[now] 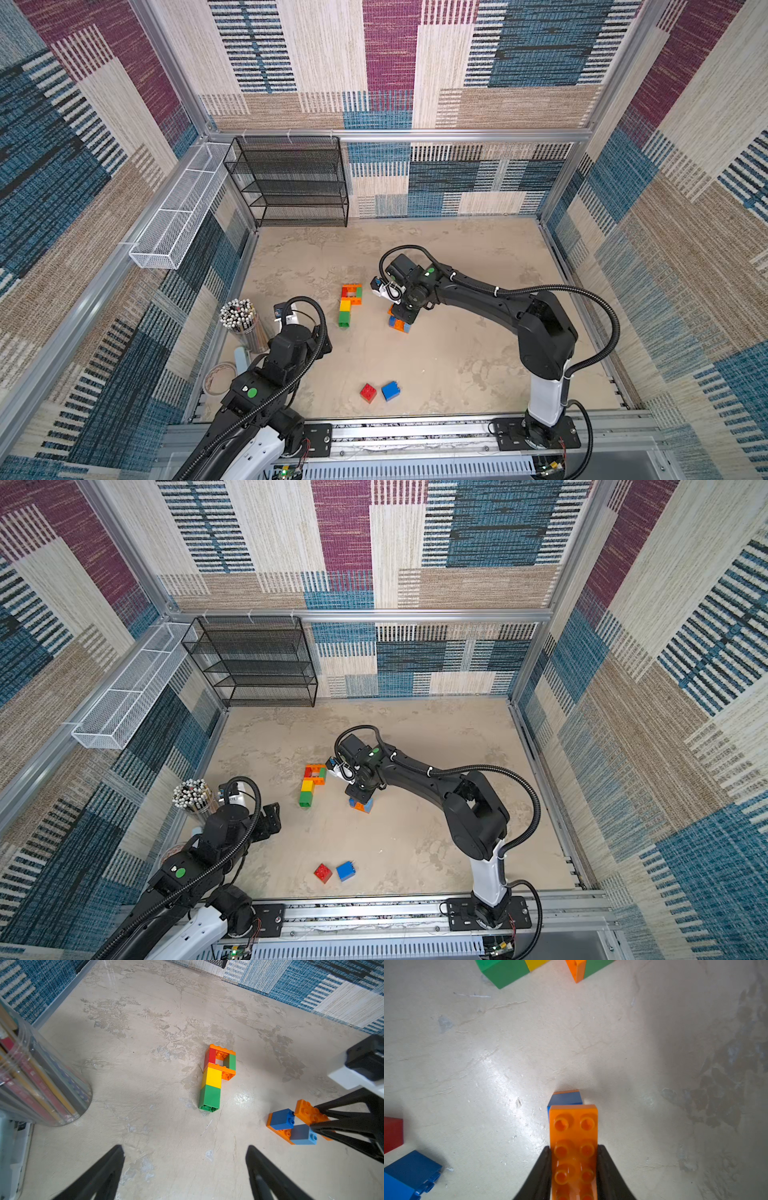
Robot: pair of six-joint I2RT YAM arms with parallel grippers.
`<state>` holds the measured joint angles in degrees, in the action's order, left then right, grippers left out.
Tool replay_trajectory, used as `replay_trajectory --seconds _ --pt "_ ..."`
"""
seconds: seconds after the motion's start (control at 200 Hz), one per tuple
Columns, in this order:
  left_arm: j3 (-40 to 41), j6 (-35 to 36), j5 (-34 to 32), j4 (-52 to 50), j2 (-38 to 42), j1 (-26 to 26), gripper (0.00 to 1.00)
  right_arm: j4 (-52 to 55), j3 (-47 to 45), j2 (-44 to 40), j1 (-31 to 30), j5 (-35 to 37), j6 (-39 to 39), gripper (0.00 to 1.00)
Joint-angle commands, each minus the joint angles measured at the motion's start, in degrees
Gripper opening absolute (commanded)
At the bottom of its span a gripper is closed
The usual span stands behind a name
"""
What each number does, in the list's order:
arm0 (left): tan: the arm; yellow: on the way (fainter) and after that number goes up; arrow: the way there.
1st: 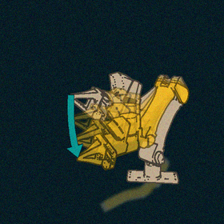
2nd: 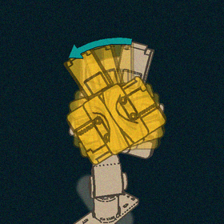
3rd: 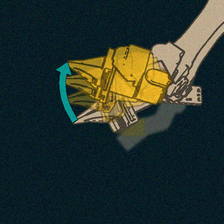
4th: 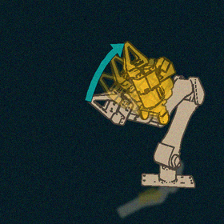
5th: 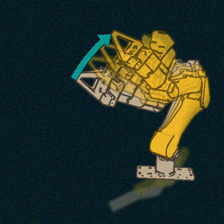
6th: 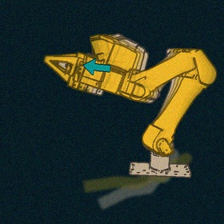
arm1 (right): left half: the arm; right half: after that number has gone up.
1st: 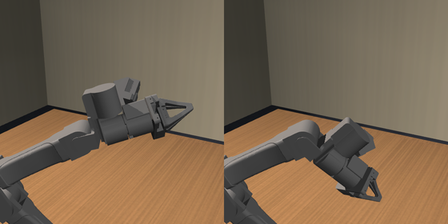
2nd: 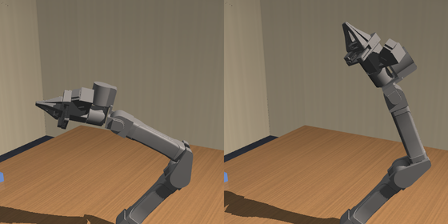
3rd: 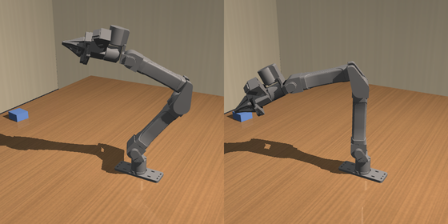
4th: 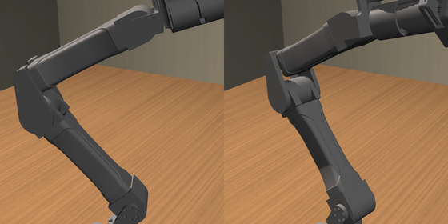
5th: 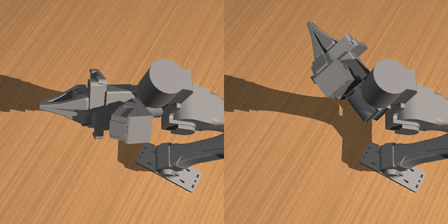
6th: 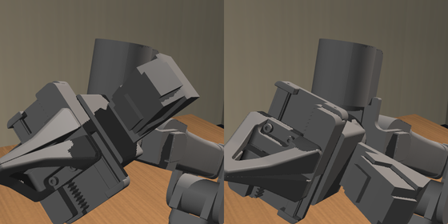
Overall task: Assemble the letter p with lego
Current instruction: Assemble the lego brick with the lego brick.
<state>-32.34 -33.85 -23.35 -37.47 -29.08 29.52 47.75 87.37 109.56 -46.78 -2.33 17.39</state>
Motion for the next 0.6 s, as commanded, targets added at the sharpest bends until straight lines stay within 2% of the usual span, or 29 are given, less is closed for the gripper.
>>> replay_trajectory --seconds 0.0,0.596 --pt "0.2 0.8 0.6 1.8 -0.2 -0.1 0.93 -1.9 -0.9 -0.6 0.3 0.9 -1.0 0.25" --pt "0.4 0.8 0.5 2.1 -0.8 -0.1 0.93 -4.8 -4.1 -0.7 0.3 0.1 0.1 0.23"
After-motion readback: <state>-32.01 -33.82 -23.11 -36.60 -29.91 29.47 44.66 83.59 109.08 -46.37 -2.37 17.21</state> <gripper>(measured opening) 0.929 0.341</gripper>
